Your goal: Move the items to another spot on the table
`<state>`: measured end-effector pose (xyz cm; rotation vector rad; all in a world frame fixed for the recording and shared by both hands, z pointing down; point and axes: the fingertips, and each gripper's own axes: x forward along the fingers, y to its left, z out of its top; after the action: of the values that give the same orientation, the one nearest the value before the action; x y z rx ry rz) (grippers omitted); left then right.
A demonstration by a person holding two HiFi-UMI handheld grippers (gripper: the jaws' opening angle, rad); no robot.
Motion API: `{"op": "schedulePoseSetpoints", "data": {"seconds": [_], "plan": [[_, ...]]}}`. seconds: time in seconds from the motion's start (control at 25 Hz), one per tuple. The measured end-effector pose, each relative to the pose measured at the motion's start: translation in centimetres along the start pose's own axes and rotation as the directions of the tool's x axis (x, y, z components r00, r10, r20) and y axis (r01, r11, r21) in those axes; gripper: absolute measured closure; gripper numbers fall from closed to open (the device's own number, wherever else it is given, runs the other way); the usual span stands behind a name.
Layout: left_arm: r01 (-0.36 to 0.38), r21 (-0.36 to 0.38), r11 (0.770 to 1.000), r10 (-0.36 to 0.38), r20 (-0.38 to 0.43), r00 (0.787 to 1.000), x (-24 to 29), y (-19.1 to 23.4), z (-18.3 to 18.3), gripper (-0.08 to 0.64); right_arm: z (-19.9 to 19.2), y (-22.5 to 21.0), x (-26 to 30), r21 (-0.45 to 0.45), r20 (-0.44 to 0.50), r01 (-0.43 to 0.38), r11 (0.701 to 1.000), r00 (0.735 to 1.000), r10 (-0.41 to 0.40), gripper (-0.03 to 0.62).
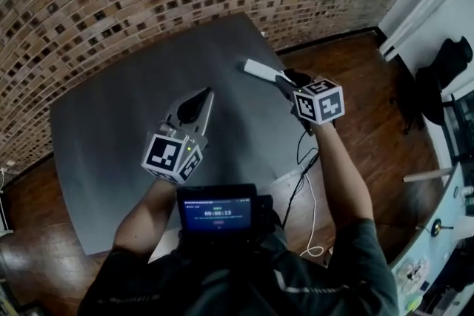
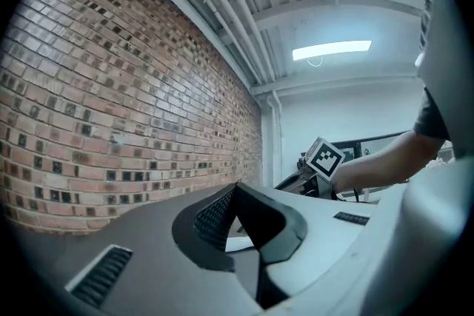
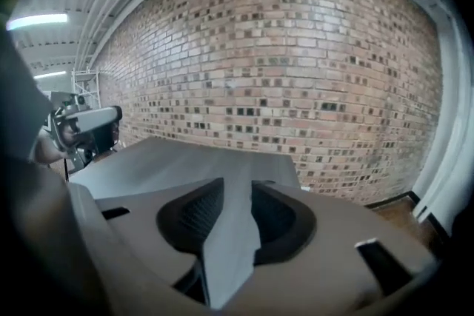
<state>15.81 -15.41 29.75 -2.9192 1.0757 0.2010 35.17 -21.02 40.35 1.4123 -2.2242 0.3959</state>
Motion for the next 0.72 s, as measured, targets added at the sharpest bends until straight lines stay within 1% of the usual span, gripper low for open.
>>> {"op": "schedulePoseSetpoints", "data": {"seconds": [0.16,0.24,0.28,0.32,0.44,0.56,0.64,0.72], "plan": [[0.033,-0.017,0.999,-0.033,0.026,0.999,-2.1,-0.7,1.2,0.557,1.1,2.2,-3.9,0.049,0.102,0.052,0.997,0.993,-0.057,0.522],[0.046,-0.019,0.999,-0.045,0.043,0.998,-2.9,-1.1,1.7,0.557,1.1,3.1,-5.7,0.071,0.132,0.061,0.996,0.989,-0.07,0.523],[0.05,-0.021,0.999,-0.048,0.05,0.998,-3.3,-1.3,2.0,0.557,1.1,3.5,-6.6,0.078,0.146,0.065,0.995,0.986,-0.076,0.548],[0.051,-0.023,0.998,-0.05,0.056,0.997,-3.6,-1.4,2.3,0.557,1.3,3.9,-7.5,0.084,0.162,0.068,0.994,0.984,-0.081,0.586],[0.037,-0.019,0.999,-0.035,0.081,0.996,-4.7,-1.6,3.5,0.557,1.9,4.8,-10.1,0.088,0.21,0.084,0.993,0.972,-0.101,0.586],[0.023,0.017,1.0,-0.025,0.11,0.994,-5.9,-2.4,4.4,0.557,2.0,5.6,-12.8,0.091,0.27,0.1,0.991,0.955,-0.121,0.587],[0.014,0.039,0.999,-0.018,0.105,0.994,-6.5,-3.0,4.3,0.557,1.7,6.1,-14.3,0.088,0.303,0.099,0.991,0.945,-0.121,0.588],[0.002,0.036,0.999,-0.006,0.1,0.995,-6.8,-3.3,4.4,0.557,1.6,6.3,-15.7,0.084,0.329,0.103,0.991,0.936,-0.125,0.589]]}}
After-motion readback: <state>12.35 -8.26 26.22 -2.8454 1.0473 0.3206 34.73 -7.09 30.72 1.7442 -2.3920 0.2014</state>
